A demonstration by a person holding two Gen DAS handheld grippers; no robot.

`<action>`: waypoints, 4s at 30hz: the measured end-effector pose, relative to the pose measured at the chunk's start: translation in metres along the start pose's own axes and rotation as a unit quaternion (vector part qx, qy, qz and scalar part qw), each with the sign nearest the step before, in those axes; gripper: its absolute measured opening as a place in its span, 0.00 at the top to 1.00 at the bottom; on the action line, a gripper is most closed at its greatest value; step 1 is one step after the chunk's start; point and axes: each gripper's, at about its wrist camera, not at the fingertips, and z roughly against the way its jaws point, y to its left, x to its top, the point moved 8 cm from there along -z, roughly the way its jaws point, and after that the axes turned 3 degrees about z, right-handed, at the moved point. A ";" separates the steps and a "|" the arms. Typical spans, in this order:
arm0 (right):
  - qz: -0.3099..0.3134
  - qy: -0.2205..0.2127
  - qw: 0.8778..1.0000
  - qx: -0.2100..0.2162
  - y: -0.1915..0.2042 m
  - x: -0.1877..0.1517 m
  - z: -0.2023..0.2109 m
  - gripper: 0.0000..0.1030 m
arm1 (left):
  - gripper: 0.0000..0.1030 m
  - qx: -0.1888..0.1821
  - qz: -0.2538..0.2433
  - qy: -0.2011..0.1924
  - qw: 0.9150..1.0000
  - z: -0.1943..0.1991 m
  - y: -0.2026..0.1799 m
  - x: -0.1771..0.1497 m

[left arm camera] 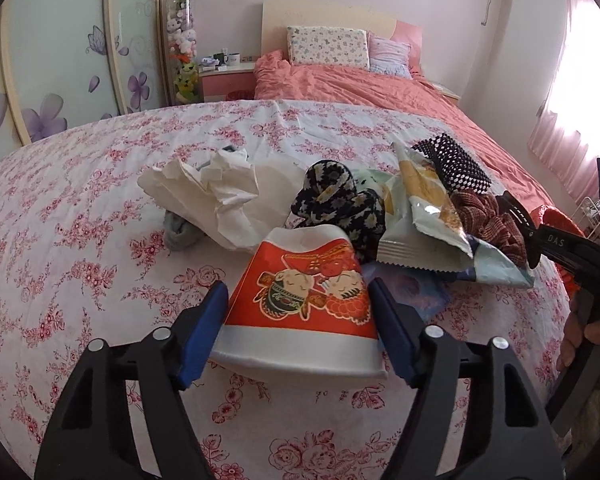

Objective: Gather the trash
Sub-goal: 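Close left tool on the paper cup while right tool grasps the brown claw clip, then carry cup with left tool over the orange basket and release while right drops clip, then move left tool to the white tissue while right tool approaches the plaid scrunchie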

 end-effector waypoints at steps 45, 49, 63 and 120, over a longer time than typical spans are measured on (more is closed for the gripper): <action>0.000 -0.045 0.999 0.018 -0.008 -0.013 0.078 0.89 | 0.24 0.004 0.007 -0.030 1.000 0.031 -0.001 -0.007; 0.001 -0.063 0.998 0.019 -0.012 -0.008 0.098 0.89 | 0.24 0.002 -0.004 -0.054 0.999 0.049 -0.013 0.006; -0.028 -0.110 0.993 -0.013 -0.074 0.000 0.164 0.89 | 0.23 -0.066 -0.067 -0.093 0.991 0.079 -0.108 0.032; -0.031 -0.098 0.994 -0.035 -0.103 0.009 0.129 0.53 | 0.10 -0.037 -0.090 -0.075 0.992 0.031 -0.111 0.040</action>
